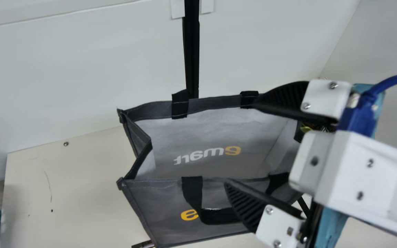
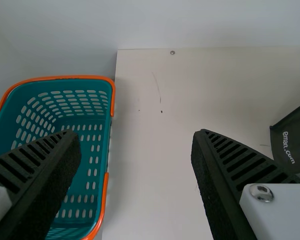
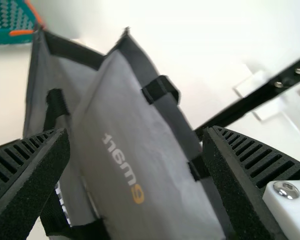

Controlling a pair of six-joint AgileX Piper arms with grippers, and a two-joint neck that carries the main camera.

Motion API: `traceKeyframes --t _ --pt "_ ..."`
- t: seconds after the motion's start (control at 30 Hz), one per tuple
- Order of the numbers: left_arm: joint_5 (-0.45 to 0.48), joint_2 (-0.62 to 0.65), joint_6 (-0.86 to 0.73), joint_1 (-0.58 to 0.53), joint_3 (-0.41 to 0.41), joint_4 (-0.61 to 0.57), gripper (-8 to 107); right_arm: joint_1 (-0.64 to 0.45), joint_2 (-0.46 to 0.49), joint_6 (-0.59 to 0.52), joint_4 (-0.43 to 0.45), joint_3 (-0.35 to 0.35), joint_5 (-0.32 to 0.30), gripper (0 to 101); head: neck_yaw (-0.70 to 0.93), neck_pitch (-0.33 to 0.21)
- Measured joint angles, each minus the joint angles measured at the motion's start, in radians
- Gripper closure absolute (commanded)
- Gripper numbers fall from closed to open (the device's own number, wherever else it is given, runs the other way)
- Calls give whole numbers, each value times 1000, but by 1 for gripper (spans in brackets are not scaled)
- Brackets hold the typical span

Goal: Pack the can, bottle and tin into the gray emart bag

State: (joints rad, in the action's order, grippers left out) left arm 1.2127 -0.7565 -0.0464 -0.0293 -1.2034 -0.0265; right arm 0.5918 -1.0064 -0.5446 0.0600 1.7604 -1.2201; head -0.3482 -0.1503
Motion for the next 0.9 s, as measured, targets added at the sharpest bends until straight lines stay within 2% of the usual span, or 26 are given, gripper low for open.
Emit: traceKeyframes --t 0.4,0.9 --pt "0 0 0 0 0 0 9 -175 -20 76 42 79 0 10 0 0" --pt "0 0 0 0 0 0 9 -431 -56 204 92 118 0 10 0 0"
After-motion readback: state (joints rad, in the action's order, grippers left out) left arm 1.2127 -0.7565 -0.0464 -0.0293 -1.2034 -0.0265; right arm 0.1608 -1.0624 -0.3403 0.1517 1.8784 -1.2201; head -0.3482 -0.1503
